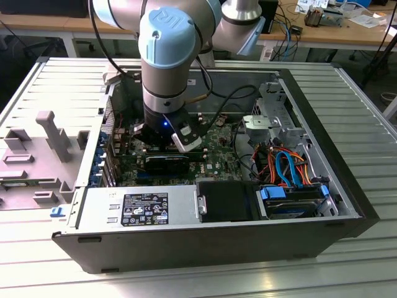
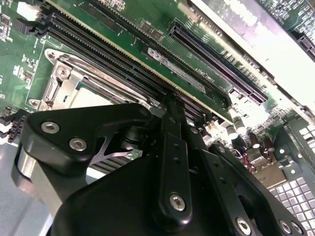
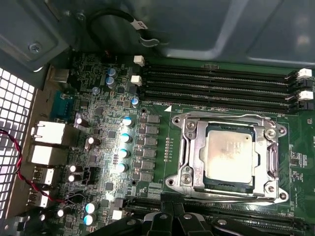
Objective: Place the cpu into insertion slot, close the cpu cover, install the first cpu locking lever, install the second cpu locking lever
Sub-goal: 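Install the second cpu locking lever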
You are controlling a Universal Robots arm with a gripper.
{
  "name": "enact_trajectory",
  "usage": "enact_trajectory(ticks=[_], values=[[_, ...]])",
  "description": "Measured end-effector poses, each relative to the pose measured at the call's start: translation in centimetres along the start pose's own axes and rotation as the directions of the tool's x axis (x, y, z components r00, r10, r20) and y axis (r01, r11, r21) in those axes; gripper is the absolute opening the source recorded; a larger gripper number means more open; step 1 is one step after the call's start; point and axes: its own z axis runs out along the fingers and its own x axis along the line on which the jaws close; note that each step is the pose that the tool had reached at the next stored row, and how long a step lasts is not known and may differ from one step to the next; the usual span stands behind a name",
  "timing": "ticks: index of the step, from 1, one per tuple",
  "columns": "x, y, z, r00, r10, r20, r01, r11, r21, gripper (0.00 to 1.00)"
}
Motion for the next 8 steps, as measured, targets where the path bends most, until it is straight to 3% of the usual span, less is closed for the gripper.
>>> enact_trajectory(ticks=[8], values=[[-0.06, 0.53, 0.27, 1.0, 0.0, -0.0002, 0.0, 1.0, 0.0002, 0.11]])
